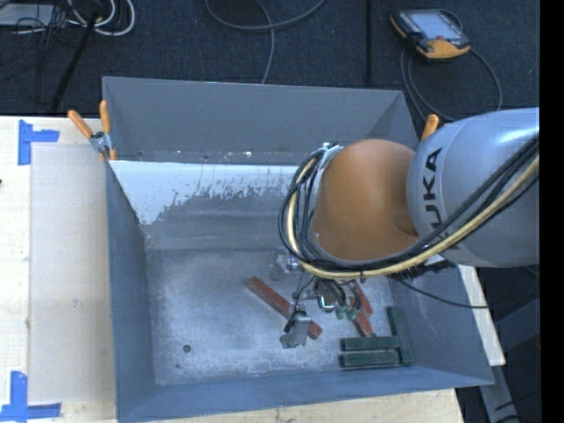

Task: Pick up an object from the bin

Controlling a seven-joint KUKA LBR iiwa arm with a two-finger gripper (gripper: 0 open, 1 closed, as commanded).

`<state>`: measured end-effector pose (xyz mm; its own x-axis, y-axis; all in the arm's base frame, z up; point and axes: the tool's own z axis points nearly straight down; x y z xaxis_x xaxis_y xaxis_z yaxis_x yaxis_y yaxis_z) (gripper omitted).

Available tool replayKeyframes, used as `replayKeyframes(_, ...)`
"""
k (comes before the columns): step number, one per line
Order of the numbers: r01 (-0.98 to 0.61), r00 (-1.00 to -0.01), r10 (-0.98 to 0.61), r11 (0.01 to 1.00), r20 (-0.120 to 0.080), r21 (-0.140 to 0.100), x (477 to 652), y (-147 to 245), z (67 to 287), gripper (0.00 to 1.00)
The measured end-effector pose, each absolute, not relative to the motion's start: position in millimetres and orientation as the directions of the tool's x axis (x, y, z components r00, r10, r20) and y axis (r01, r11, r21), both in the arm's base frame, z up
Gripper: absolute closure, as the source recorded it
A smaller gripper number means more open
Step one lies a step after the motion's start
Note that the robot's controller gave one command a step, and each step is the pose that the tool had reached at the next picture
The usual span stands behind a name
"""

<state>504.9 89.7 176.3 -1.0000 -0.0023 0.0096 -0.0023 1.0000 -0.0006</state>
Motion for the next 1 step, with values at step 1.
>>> replayKeyframes(1,0.000,-1.000,0.000,1.000,0.002,0.000,506.8,89.4,180.2,0.00)
